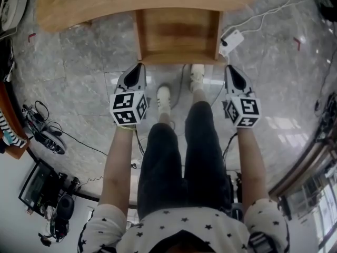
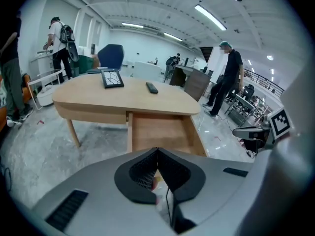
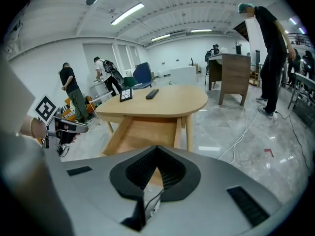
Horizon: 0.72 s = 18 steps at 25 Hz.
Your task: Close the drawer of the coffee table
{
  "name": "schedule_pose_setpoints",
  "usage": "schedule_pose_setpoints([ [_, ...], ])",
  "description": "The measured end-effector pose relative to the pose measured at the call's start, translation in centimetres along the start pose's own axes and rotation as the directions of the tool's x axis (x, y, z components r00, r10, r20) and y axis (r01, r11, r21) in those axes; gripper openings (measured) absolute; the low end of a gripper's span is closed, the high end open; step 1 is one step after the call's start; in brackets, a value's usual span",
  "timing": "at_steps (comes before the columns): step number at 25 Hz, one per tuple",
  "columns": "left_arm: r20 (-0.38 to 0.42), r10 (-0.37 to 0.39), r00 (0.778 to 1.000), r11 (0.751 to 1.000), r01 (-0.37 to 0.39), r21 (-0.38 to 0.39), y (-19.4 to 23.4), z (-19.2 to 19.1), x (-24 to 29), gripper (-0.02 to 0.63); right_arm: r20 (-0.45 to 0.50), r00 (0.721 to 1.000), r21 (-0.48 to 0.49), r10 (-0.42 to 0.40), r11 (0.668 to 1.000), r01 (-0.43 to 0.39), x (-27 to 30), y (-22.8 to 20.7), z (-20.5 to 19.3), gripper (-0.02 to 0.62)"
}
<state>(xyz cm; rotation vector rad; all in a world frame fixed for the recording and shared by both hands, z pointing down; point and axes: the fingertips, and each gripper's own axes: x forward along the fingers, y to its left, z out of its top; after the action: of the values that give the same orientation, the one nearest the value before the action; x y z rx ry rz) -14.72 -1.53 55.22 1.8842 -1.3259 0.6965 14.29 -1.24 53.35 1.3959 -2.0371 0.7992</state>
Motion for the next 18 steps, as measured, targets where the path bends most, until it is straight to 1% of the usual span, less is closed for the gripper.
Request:
schedule_pose_setpoints([
  [10, -0.065, 0.040, 0.997, 0.999, -0.040, -0.010, 2.6, -4.0, 2.9, 0.011, -0.056, 0.998, -0.004, -0.004, 1.000, 0.003, 3.2, -1.6, -4.0, 0.008],
  [18, -0.140, 0.068, 0.988, 0.998, -0.068, 0.002, 3.8, -7.3, 4.8, 0.011, -0.114, 0.993, -0.010, -0.005, 1.000, 0.004, 5.2, -2.5, -6.8, 0.008],
])
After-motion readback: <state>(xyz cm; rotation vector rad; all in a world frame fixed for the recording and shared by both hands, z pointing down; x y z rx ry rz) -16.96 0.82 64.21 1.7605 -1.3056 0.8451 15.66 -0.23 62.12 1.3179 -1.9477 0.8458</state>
